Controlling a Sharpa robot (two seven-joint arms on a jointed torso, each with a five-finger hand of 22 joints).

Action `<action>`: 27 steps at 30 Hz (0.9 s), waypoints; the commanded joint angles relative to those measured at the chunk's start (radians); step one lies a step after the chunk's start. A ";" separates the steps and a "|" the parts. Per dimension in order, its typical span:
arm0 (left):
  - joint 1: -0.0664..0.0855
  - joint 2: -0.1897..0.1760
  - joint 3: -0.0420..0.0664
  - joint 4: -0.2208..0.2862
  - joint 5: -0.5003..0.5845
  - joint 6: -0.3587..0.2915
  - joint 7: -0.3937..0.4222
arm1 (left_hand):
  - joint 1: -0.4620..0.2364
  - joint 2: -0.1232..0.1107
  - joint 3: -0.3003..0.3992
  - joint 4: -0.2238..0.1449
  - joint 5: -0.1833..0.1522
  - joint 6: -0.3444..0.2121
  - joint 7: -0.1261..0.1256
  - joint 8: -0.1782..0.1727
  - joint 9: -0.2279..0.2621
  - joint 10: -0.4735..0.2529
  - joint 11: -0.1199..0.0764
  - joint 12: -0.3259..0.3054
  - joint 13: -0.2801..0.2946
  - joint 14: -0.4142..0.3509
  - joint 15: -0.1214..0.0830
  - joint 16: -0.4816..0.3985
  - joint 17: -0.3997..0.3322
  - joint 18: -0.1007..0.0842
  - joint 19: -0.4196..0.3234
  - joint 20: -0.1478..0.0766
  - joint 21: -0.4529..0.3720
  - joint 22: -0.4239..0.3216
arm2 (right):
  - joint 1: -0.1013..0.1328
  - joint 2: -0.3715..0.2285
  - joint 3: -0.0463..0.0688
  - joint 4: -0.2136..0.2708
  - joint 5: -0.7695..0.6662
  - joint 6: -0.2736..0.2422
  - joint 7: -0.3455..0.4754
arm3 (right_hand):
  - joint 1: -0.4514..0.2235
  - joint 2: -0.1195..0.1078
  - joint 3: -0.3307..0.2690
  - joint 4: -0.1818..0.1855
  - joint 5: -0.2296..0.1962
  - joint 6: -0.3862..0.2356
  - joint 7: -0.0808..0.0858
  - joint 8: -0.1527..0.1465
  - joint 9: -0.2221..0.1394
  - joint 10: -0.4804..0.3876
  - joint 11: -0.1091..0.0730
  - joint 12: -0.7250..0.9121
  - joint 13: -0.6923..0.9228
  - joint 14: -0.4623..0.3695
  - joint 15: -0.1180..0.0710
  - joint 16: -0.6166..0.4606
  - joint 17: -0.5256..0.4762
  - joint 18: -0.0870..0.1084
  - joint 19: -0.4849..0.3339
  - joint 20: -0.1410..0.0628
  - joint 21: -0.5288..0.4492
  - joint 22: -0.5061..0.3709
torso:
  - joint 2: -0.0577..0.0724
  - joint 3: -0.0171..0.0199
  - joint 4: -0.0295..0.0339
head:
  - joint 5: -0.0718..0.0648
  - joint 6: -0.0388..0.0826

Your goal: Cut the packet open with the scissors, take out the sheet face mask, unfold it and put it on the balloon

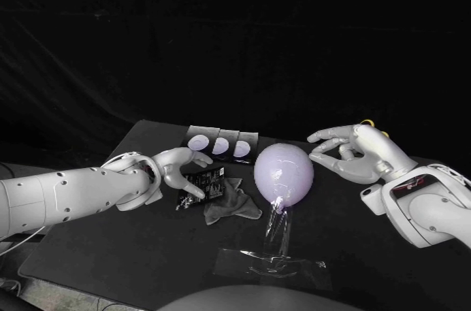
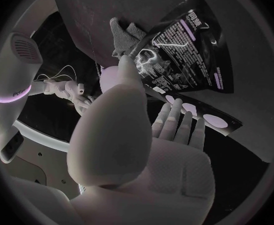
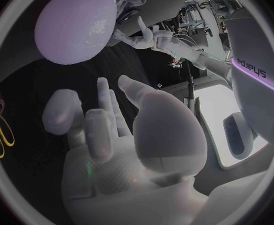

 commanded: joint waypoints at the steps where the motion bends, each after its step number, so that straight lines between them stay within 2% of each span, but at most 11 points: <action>1: -0.009 0.001 0.002 0.008 -0.104 -0.021 -0.069 | -0.016 -0.001 -0.007 -0.001 0.000 -0.015 0.074 -0.006 -0.004 -0.011 0.001 0.000 0.001 -0.026 -0.004 -0.008 -0.010 -0.013 -0.005 0.000 -0.002 -0.001 | 0.000 -0.001 0.000 0.003 -0.006 -0.007 -0.004 | 0.001 -0.008 -0.001 0.006 -0.002 -0.006 -0.001 -0.005 -0.001 -0.005 0.000 -0.004 -0.001 0.032 0.006 -0.005 -0.001 0.005 -0.005 0.001 -0.002 0.117 | 0.001 -0.0017 0.0001 | 0.001 0.001; 3: -0.013 0.004 0.002 0.005 -0.122 -0.010 -0.088 | -0.026 -0.002 -0.009 0.000 -0.001 -0.032 0.077 -0.010 -0.010 -0.056 0.001 -0.007 -0.003 -0.051 -0.007 -0.013 -0.020 -0.013 -0.007 -0.001 -0.002 -0.001 | -0.001 -0.001 0.000 0.004 -0.003 -0.006 -0.004 | 0.001 -0.008 -0.001 0.006 -0.002 -0.006 -0.001 -0.005 -0.001 -0.005 0.000 -0.004 -0.001 0.032 0.006 -0.005 -0.001 0.005 -0.005 0.001 -0.002 0.117 | 0.001 -0.0016 -0.0005 | 0.003 0.000; 5: -0.016 0.007 0.002 -0.001 -0.134 -0.002 -0.103 | -0.040 -0.003 -0.010 0.000 -0.001 -0.040 0.083 -0.012 -0.012 -0.072 0.003 -0.009 -0.004 -0.057 -0.010 -0.014 -0.021 -0.012 -0.010 -0.002 -0.003 -0.001 | -0.001 -0.001 0.000 0.005 -0.001 -0.006 -0.004 | 0.001 -0.008 -0.001 0.006 -0.002 -0.007 -0.001 -0.005 -0.001 -0.005 0.000 -0.005 -0.001 0.032 0.006 -0.005 -0.003 0.006 -0.006 0.001 -0.006 0.116 | 0.002 -0.0010 -0.0015 | 0.006 -0.001; 7: -0.019 0.010 0.002 -0.004 -0.142 0.001 -0.111 | -0.058 -0.003 -0.011 -0.001 -0.001 -0.058 0.096 -0.015 -0.018 -0.088 0.014 -0.006 -0.004 -0.062 -0.001 -0.012 -0.023 -0.009 -0.015 -0.004 -0.003 -0.001 | -0.001 0.000 0.000 0.006 0.001 -0.006 -0.004 | 0.001 -0.008 -0.001 0.006 -0.002 -0.007 -0.001 -0.005 -0.001 -0.005 0.000 -0.005 -0.001 0.032 0.006 -0.005 -0.003 0.006 -0.006 0.001 -0.006 0.116 | 0.003 -0.0007 -0.0016 | 0.005 0.000; 10: -0.023 0.014 0.002 -0.004 -0.153 0.003 -0.121 | -0.059 -0.003 -0.008 -0.001 -0.001 -0.073 0.100 -0.018 -0.024 -0.102 0.018 -0.006 -0.004 -0.066 0.002 -0.011 -0.024 -0.007 -0.013 -0.006 -0.002 0.000 | -0.001 0.000 0.000 0.007 0.006 -0.006 -0.005 | 0.002 -0.007 0.000 0.008 -0.001 -0.007 0.000 -0.006 -0.002 -0.004 0.000 -0.005 -0.001 0.031 0.007 -0.006 -0.003 0.006 -0.007 0.001 -0.009 0.116 | 0.003 -0.0015 -0.0014 | 0.003 -0.001; 15: -0.028 0.022 0.002 -0.002 -0.163 0.002 -0.134 | -0.058 -0.004 -0.010 -0.001 -0.001 -0.092 0.103 -0.022 -0.030 -0.120 0.019 -0.007 -0.005 -0.076 0.004 -0.012 -0.028 -0.003 -0.006 -0.008 0.000 0.001 | -0.001 0.000 0.000 0.007 0.016 -0.005 -0.007 | 0.002 -0.006 0.001 0.009 -0.001 -0.007 0.000 -0.006 -0.002 -0.004 0.001 -0.006 -0.001 0.031 0.007 -0.006 -0.005 0.007 -0.009 0.001 -0.012 0.115 | 0.001 -0.0006 -0.0001 | 0.004 -0.005; 21: -0.033 0.031 0.002 -0.002 -0.176 0.007 -0.144 | -0.047 -0.003 -0.009 -0.002 -0.001 -0.098 0.102 -0.023 -0.031 -0.129 0.018 -0.006 -0.005 -0.081 0.004 -0.012 -0.030 0.001 0.001 -0.009 0.003 0.003 | -0.001 -0.001 0.000 0.009 0.021 -0.003 -0.009 | 0.003 -0.004 0.002 0.012 0.000 -0.008 0.000 -0.007 -0.002 -0.001 0.000 -0.006 0.000 0.030 0.007 -0.007 -0.006 0.006 -0.009 0.002 -0.011 0.116 | 0.000 0.0000 -0.0015 | 0.002 -0.006; 27: -0.046 0.044 0.002 -0.002 -0.202 0.013 -0.165 | -0.037 -0.004 -0.009 -0.001 -0.001 -0.120 0.097 -0.027 -0.039 -0.148 0.014 -0.008 -0.006 -0.097 0.001 -0.014 -0.036 0.009 0.003 -0.014 0.004 0.004 | -0.001 -0.004 0.000 0.012 0.029 -0.001 -0.011 | 0.005 -0.003 0.004 0.014 0.001 -0.008 -0.001 -0.007 -0.002 0.003 0.000 -0.005 0.001 0.030 0.007 -0.007 -0.005 0.006 -0.009 0.002 -0.010 0.116 | 0.001 -0.0001 -0.0006 | -0.002 -0.007</action>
